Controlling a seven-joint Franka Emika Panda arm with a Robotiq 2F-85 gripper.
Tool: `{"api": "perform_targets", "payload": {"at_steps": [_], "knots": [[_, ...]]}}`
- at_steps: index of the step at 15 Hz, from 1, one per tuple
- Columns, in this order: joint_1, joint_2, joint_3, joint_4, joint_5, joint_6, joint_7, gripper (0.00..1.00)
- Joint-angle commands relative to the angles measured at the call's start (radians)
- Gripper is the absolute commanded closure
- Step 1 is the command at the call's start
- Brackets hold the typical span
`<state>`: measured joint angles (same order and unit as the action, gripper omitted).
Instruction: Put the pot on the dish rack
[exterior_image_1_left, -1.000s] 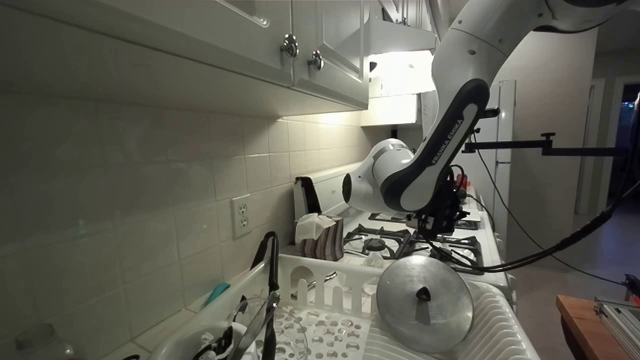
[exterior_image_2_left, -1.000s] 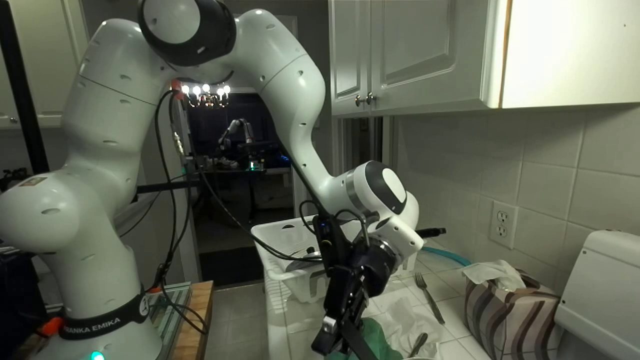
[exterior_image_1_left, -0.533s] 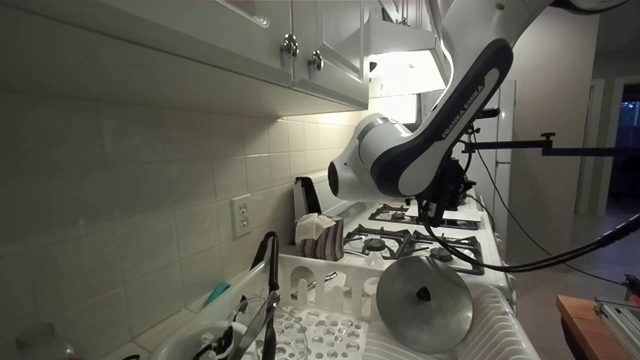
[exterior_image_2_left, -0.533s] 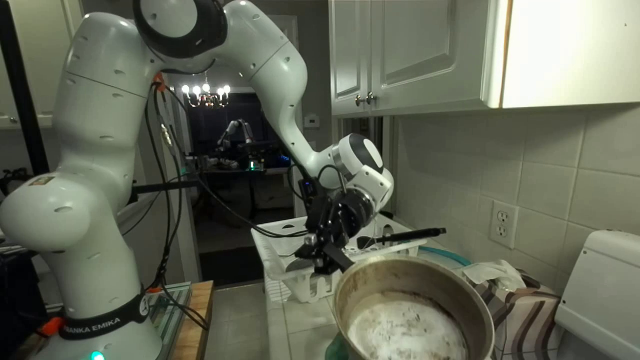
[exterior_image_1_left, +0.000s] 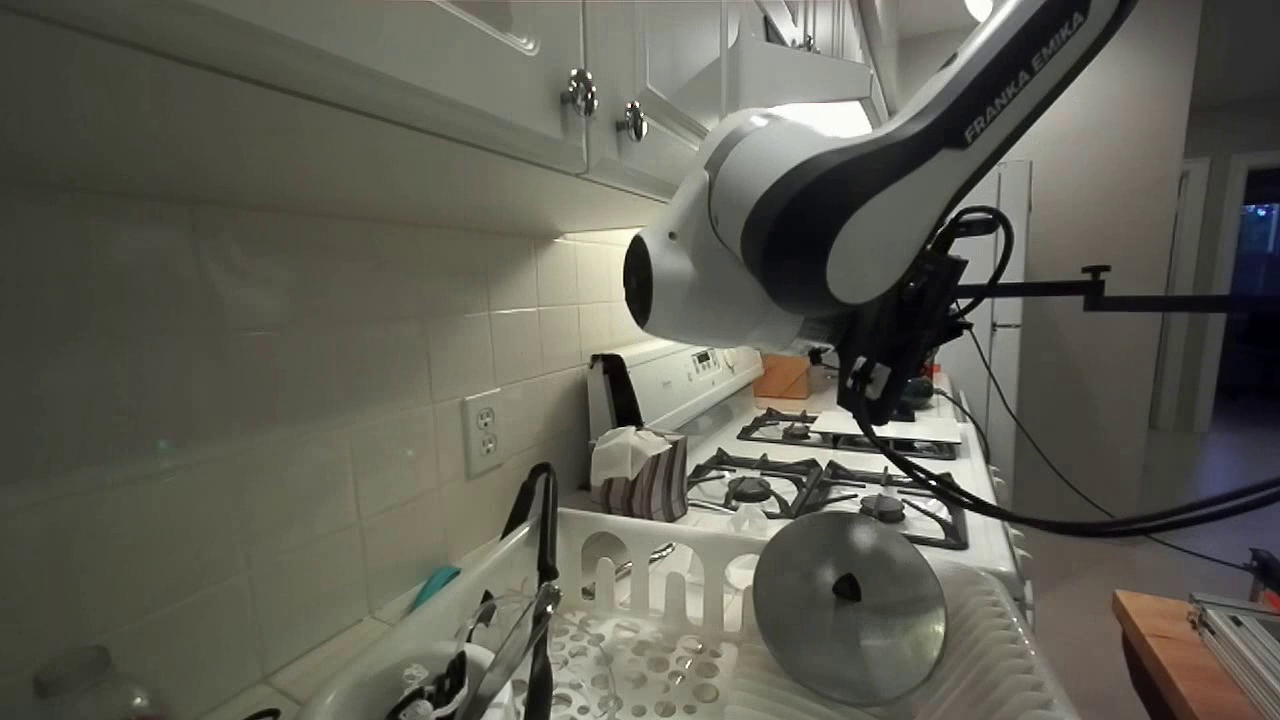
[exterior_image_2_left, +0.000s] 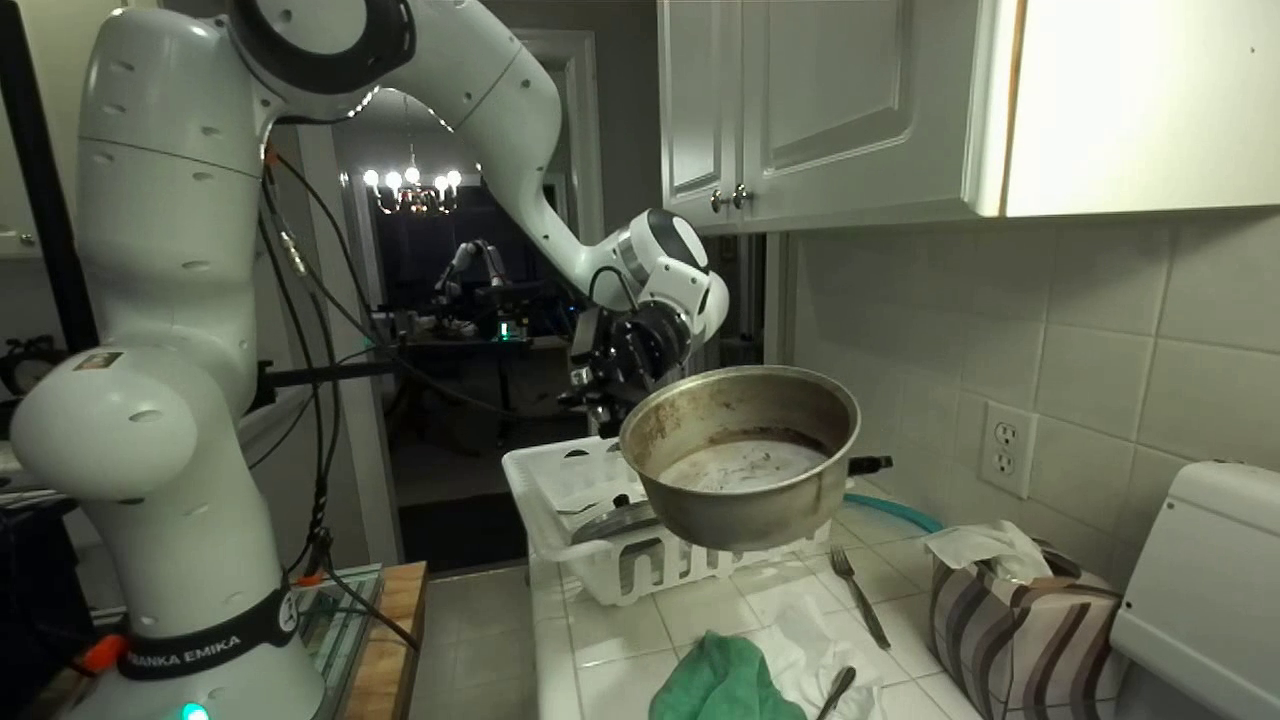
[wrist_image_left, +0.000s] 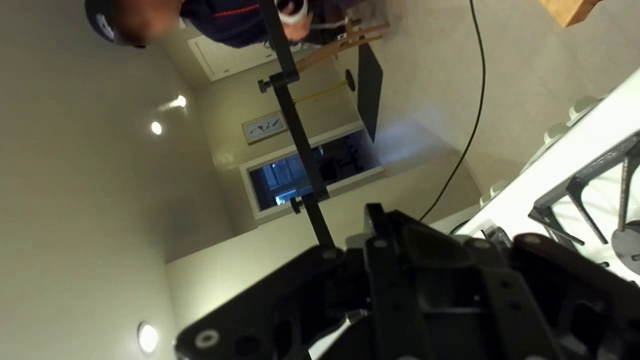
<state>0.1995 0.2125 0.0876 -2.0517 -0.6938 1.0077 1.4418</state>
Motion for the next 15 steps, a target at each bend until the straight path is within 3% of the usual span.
{"api": "perform_targets", "payload": {"at_steps": [1,4,9,10,15], "knots": [[-0.017,-0.026,0.011,0.0,0.024,-0.002,0.013,0.95],[-0.044,-0.1,0.003,-0.017,0.048,0.005,0.014,0.95],[-0.047,-0.111,0.003,-0.035,0.05,0.013,0.014,0.95],[-0.047,-0.111,0.003,-0.037,0.05,0.014,0.014,0.99],[0.004,0.058,0.052,0.131,-0.047,-0.023,-0.044,0.99]]}}
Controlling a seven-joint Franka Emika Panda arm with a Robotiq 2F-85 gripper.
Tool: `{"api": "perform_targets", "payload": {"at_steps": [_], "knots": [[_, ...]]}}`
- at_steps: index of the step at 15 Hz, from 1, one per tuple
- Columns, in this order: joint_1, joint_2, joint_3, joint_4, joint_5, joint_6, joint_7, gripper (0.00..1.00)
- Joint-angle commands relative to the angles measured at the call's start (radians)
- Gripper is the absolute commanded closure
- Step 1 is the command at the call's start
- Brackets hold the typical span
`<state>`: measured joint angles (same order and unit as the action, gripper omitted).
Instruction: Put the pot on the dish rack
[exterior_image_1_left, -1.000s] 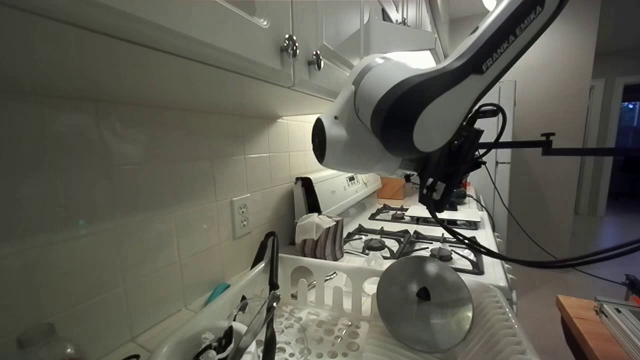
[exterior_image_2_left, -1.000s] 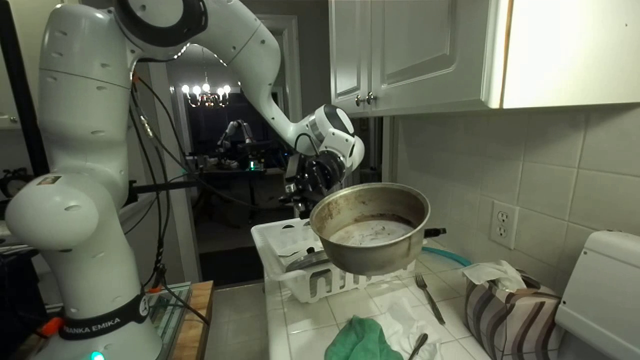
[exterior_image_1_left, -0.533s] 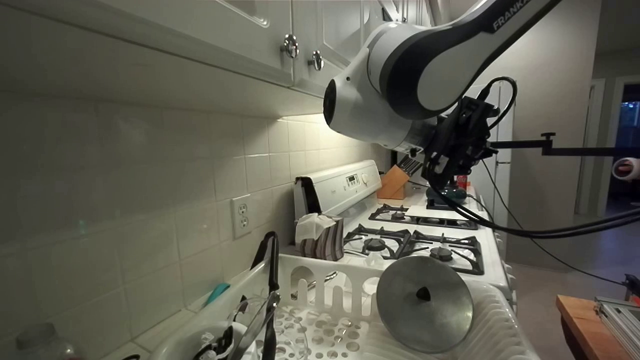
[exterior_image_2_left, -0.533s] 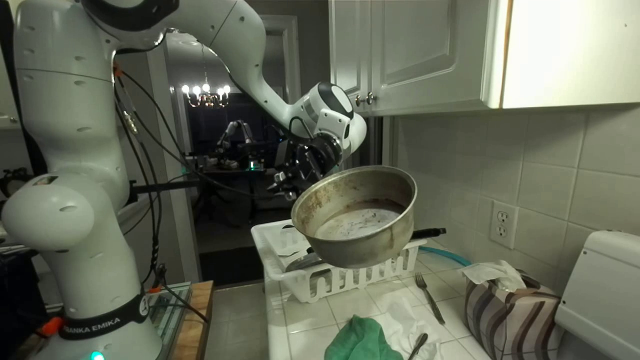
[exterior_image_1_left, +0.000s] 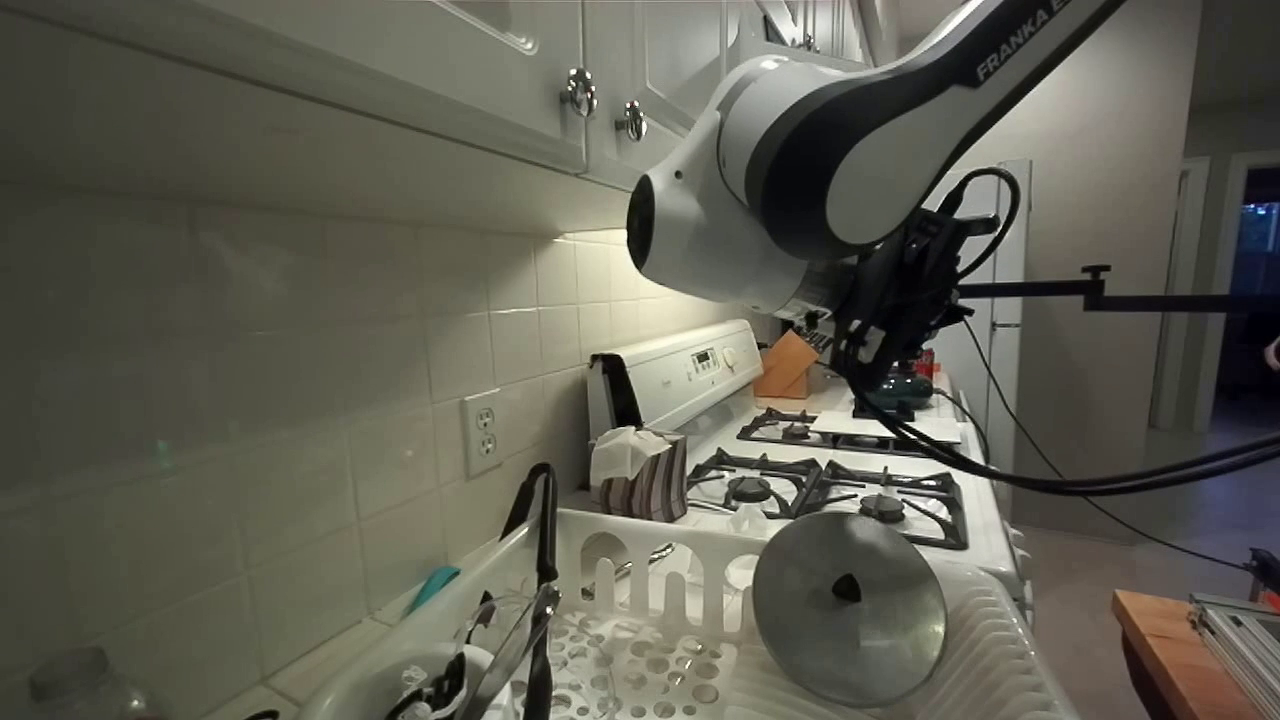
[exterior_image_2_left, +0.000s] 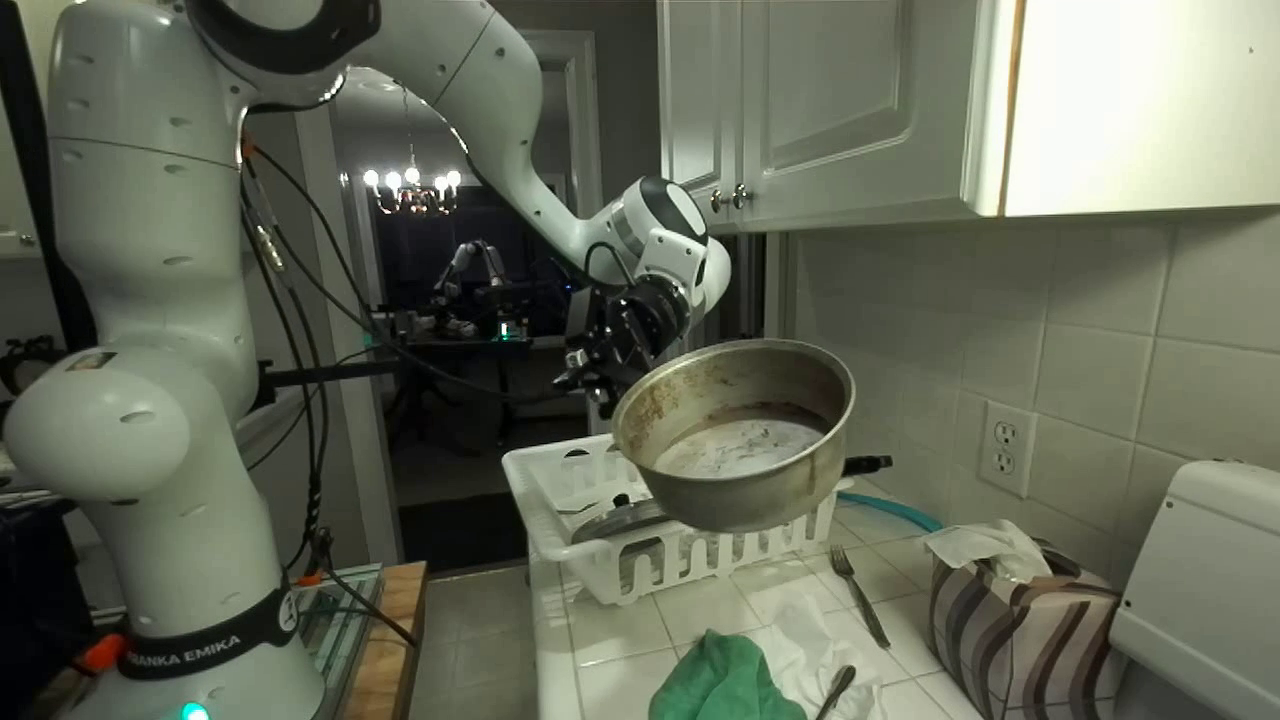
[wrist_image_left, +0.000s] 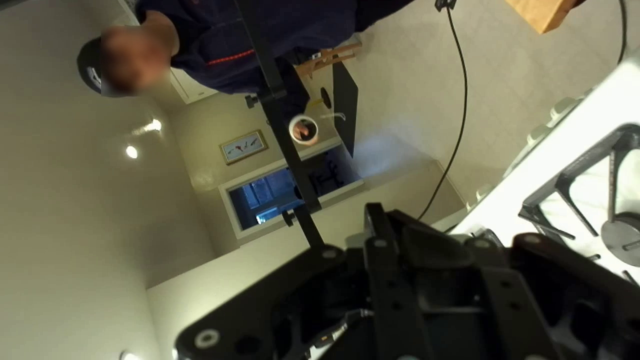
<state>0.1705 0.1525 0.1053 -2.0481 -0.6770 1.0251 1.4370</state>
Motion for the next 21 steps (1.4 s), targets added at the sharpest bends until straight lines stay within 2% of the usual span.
{"api": "perform_targets", "payload": {"at_steps": [1,5,9,13,21], "knots": [[0.055,0.161,0.05,0.178,-0.092,-0.054,-0.055,0.99],[0.148,0.32,0.088,0.36,-0.197,-0.079,-0.115,0.99],[0.255,0.472,0.09,0.536,-0.251,-0.092,-0.116,0.99],[0.336,0.561,0.079,0.664,-0.253,-0.105,-0.093,0.99],[0.421,0.68,0.066,0.869,-0.214,-0.056,0.012,0.99]]}}
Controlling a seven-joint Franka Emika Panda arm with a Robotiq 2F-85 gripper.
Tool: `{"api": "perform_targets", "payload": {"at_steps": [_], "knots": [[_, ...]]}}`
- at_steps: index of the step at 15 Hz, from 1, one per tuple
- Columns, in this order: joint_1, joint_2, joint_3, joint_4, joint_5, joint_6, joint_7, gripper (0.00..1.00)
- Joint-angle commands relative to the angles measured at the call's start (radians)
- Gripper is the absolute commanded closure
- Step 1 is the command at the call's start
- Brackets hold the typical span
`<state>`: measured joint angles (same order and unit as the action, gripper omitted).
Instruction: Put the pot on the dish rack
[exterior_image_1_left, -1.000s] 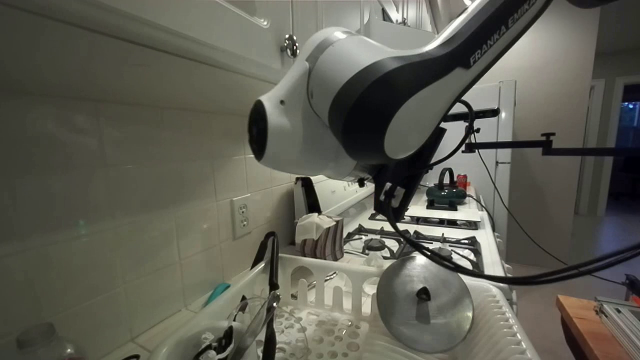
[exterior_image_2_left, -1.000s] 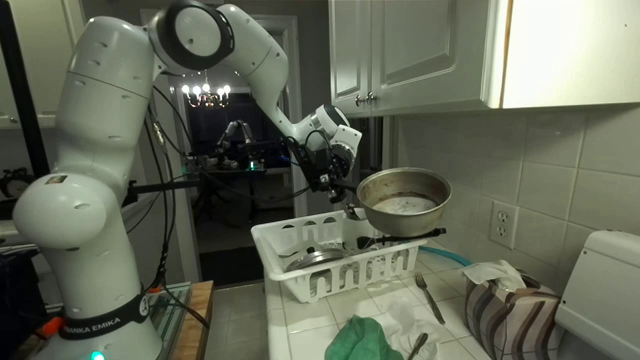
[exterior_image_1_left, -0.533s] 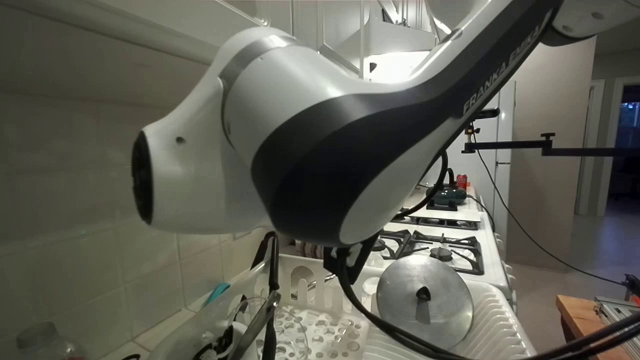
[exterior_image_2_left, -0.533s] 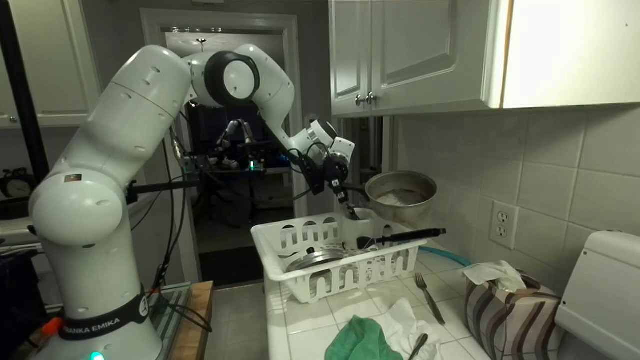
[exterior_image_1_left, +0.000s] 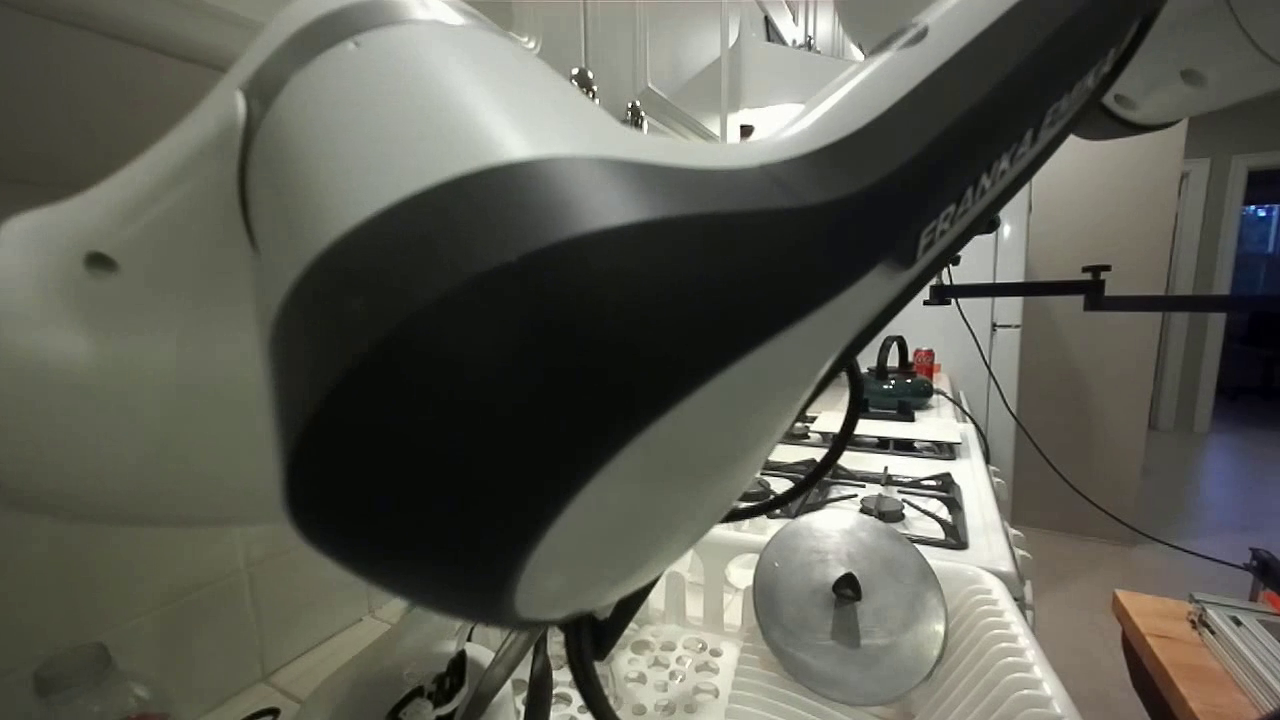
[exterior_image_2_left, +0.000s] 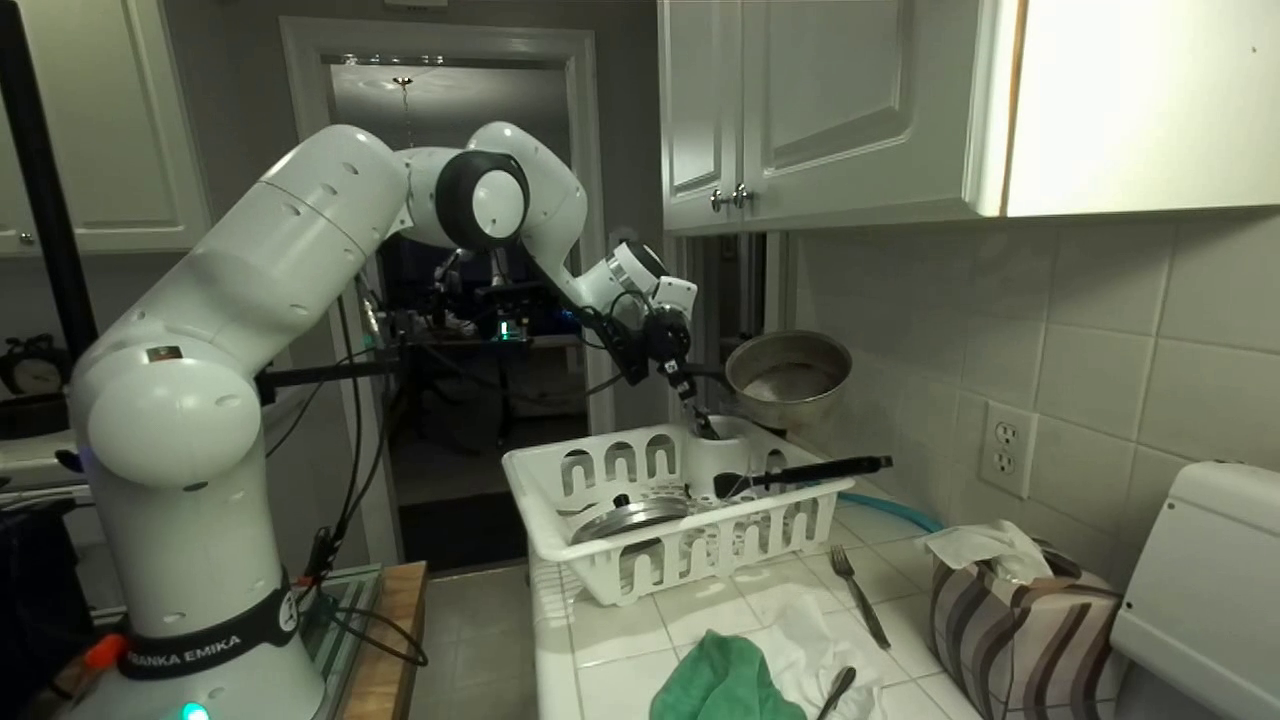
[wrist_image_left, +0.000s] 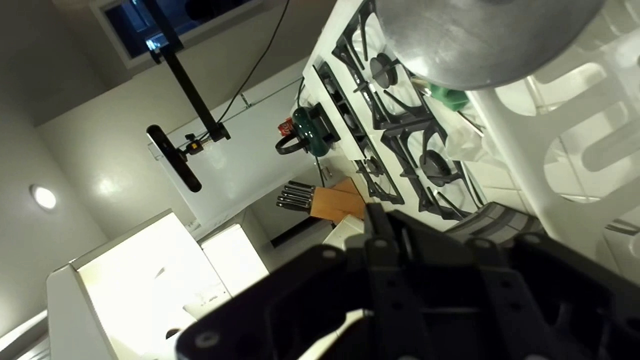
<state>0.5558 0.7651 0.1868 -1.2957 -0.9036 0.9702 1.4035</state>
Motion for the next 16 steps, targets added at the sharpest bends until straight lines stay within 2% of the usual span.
{"api": "perform_targets", "payload": {"at_steps": [1,3,4,5,16], "knots": [[0.041,0.079,-0.016,0.135,0.024,0.011,0.064,0.99],[0.042,0.09,-0.017,0.148,0.05,0.048,0.096,0.99],[0.043,0.058,-0.022,0.09,0.029,0.04,0.05,0.99],[0.046,0.064,-0.024,0.094,0.031,0.046,0.052,0.95],[0.047,0.067,-0.031,0.094,0.03,0.045,0.049,0.95]]}}
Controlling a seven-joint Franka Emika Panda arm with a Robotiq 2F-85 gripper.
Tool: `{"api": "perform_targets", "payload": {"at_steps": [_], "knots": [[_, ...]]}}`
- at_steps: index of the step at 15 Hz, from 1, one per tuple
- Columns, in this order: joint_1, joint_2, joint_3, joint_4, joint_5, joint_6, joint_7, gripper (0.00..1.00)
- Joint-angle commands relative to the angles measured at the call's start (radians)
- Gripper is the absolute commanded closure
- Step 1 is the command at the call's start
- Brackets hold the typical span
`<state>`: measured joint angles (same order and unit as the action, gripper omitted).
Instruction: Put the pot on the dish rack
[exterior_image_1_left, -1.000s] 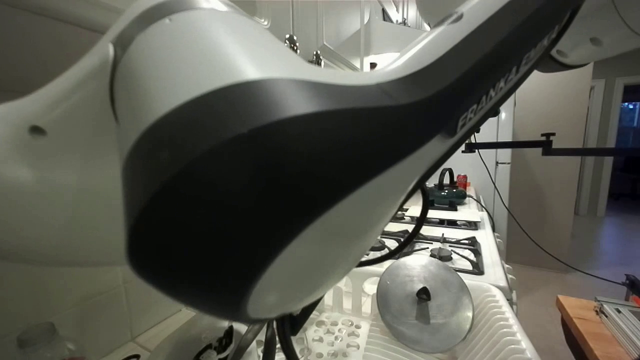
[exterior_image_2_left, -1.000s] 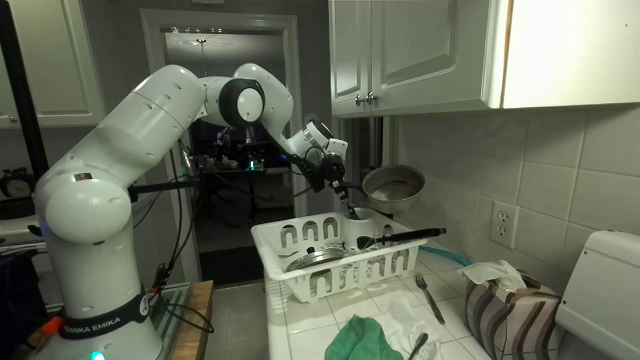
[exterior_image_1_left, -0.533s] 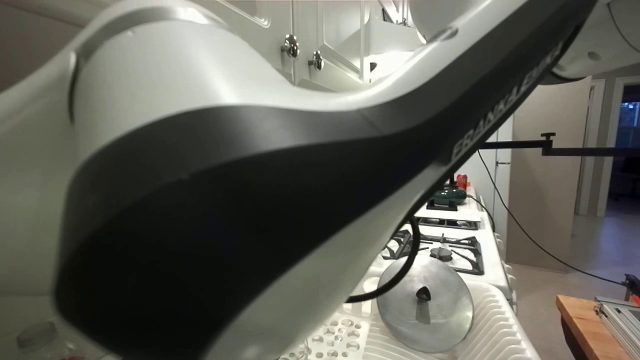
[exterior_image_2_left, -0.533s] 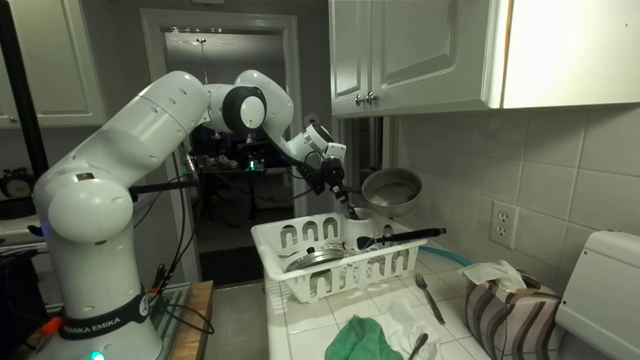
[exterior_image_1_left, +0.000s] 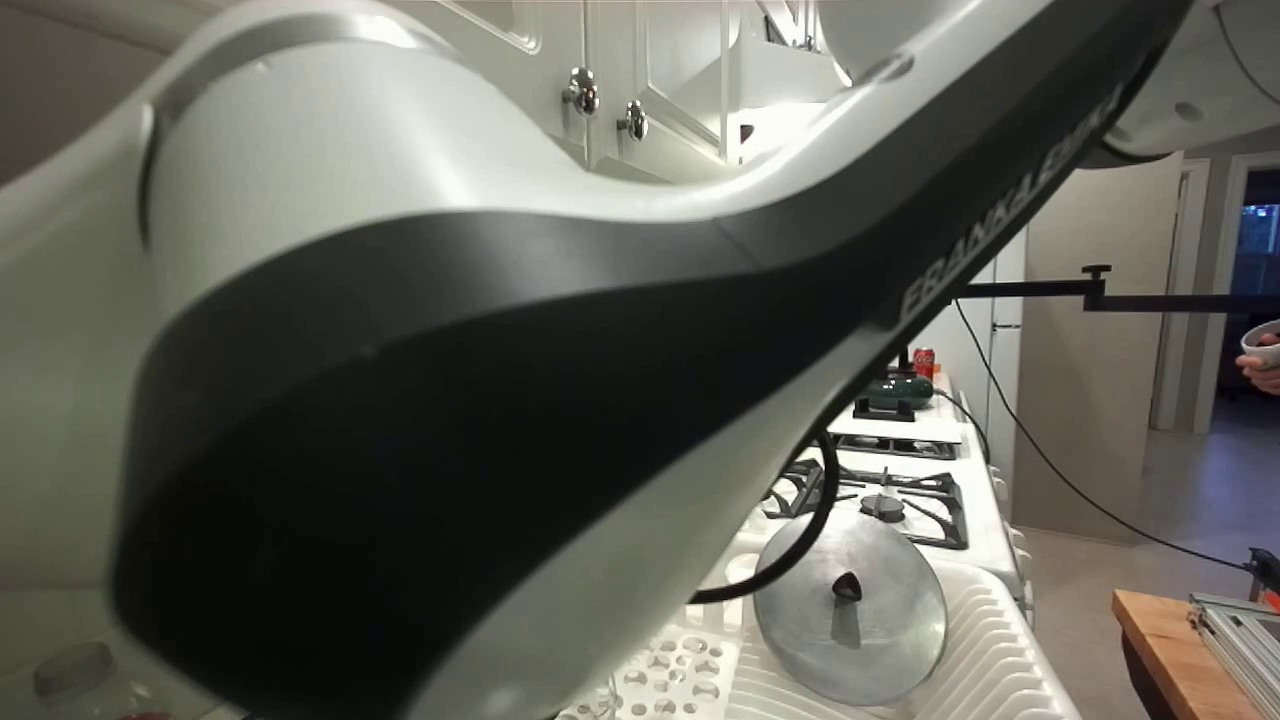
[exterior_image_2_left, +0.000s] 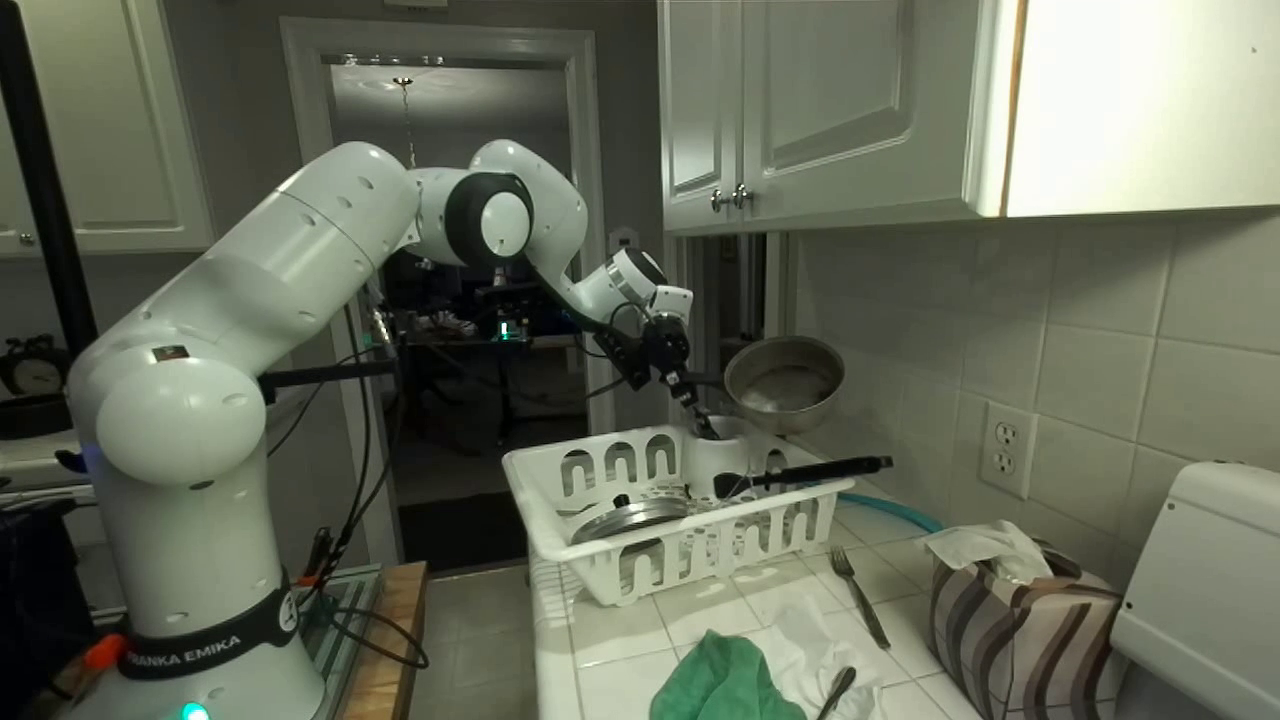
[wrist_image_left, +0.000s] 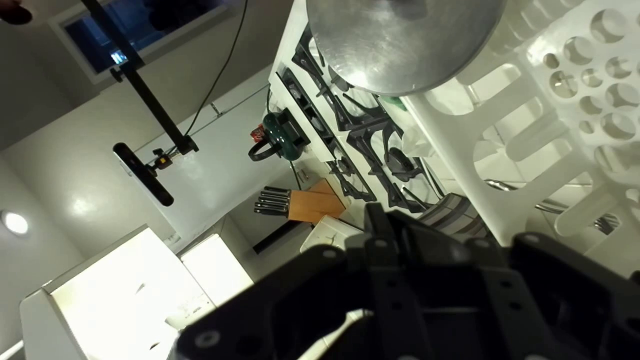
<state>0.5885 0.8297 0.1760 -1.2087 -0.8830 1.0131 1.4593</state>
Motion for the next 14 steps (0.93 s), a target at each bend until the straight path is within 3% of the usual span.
{"api": "perform_targets", "payload": {"at_steps": [1,2,8,14], "knots": [[0.014,0.003,-0.02,0.007,0.009,0.002,-0.007,0.95],[0.013,0.002,-0.019,0.004,0.009,0.005,-0.008,0.99],[0.006,-0.003,0.019,-0.026,0.035,-0.005,0.028,0.99],[-0.02,-0.072,0.045,-0.154,0.11,0.019,0.109,0.99]]}}
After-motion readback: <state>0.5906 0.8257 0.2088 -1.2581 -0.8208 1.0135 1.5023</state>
